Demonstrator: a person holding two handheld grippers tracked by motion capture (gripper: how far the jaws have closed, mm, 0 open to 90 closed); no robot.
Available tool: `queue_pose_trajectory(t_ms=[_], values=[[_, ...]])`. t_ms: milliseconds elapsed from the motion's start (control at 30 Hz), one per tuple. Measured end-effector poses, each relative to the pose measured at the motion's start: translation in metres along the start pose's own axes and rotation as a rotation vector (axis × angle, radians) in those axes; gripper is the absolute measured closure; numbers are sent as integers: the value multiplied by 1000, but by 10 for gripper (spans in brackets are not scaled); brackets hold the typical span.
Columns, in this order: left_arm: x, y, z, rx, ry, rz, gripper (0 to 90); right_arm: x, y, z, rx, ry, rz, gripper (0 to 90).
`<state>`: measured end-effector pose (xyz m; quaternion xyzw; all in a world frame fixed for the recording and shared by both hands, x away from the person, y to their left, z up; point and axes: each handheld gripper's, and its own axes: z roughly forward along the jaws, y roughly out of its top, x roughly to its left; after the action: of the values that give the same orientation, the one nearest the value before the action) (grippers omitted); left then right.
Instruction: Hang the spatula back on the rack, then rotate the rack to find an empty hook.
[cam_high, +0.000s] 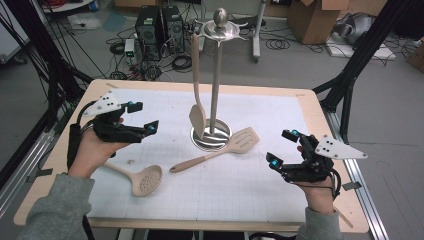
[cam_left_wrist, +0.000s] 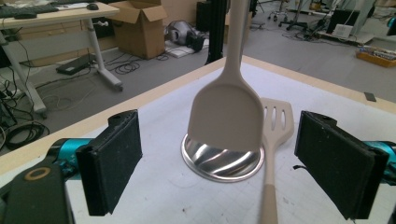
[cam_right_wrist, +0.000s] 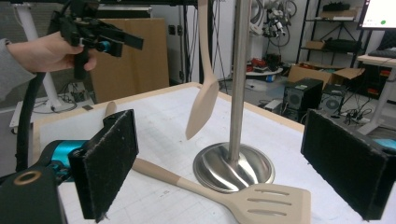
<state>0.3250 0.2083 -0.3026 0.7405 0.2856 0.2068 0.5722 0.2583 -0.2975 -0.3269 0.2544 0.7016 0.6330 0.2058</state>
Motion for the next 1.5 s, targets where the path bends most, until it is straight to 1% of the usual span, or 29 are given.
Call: queue_pose_trajectory(t_ms=[167,233,300,367,533,600,633,667,700,733,767,833,867,967,1033,1067,1133,1200,1333,1400,1433,1500], values=[[1,-8,-13,-11,5,-4,151,-1,0,4,1,4,-4,99],[2,-11,-18,-10,6,5,151,0,0,6,5,9,-1,99],[2,-14,-23,-15,4,3,151,0,0,8,6,14,-3,99],[2,-16,-29,-23,15,5,151,0,0,10,3,11,-6,99],[2,-19,-42,-40,7,18,151,1,0,13,9,17,-6,99],[1,-20,-48,-49,6,18,150,1,1,13,7,17,-9,99],[0,-21,-50,-46,7,11,150,1,1,13,6,18,-9,99],[-1,-21,-53,-35,6,-7,150,1,1,14,5,19,-12,99],[-2,-22,-55,-30,8,-11,150,1,1,13,4,18,-8,99],[-4,-24,-58,-37,12,-6,150,1,1,13,4,19,-5,99],[-6,-25,-61,-48,14,-1,150,0,2,14,-2,18,-14,99],[-9,-30,-66,-64,12,-3,149,0,2,14,-4,17,-10,99],[-10,-32,-68,-67,16,1,147,0,2,14,1,19,-2,99],[-14,-38,-72,-67,25,5,145,0,2,17,2,20,-9,99],[-17,-41,-75,-70,31,15,142,1,2,18,8,21,-8,99],[-18,-42,-77,-71,38,19,142,1,2,18,9,21,-15,99],[-21,-44,-80,-77,46,15,142,1,2,18,12,25,-8,99],[-24,-46,-83,-86,54,16,141,1,1,18,15,20,-8,99],[-30,-51,-87,-98,74,9,141,0,2,18,11,17,-5,99],[-34,-54,-88,-109,73,-21,141,0,1,18,9,17,-7,99],[-36,-55,-88,-109,79,-29,141,0,1,18,10,17,-6,99],[-40,-57,-86,-99,101,-12,141,0,1,18,10,16,-8,99]])
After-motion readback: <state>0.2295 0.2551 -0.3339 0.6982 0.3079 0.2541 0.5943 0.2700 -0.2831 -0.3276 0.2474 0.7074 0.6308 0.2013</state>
